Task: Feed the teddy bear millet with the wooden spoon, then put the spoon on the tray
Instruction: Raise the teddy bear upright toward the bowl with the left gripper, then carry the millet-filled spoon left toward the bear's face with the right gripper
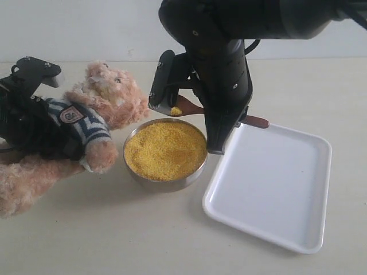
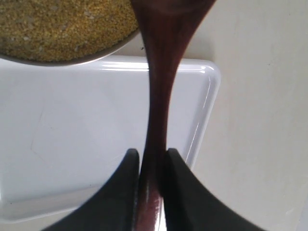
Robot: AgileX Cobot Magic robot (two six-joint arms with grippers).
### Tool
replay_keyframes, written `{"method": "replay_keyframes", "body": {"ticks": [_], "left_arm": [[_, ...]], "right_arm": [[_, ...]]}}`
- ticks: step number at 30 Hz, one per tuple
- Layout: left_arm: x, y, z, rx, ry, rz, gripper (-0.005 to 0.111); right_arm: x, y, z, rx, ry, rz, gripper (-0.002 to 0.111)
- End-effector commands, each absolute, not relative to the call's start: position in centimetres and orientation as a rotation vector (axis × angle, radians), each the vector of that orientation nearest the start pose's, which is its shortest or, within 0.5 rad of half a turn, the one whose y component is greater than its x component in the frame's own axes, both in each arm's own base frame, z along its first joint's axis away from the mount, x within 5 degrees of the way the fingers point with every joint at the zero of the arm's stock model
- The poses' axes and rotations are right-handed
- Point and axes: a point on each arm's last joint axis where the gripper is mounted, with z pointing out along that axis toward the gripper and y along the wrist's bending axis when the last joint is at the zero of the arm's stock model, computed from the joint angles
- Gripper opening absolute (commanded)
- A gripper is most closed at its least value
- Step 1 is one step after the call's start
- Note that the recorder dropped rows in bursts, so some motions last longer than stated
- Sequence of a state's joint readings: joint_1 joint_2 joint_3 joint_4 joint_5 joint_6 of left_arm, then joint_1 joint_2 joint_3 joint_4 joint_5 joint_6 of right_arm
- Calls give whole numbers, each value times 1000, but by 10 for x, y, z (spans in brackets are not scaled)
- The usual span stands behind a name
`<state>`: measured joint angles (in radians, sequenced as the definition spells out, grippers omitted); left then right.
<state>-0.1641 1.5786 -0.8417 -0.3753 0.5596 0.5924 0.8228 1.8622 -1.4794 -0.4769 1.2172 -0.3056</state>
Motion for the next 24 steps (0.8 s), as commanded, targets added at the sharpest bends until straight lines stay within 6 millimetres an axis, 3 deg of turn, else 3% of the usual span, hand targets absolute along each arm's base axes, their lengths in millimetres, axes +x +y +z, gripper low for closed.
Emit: {"method": "replay_keyframes", "body": {"ticks": [1, 13, 24], "left_arm": [[284, -67, 185, 648, 2649, -235, 4], [288, -68, 193, 660, 2638, -241, 4], [288, -68, 193, 655, 2638, -245, 4]], "right_arm": [[281, 244, 254, -1761, 2314, -612, 0], [286, 237, 252, -1801, 2330, -561, 0], [292, 246, 274, -1721, 2321, -436, 0]]}}
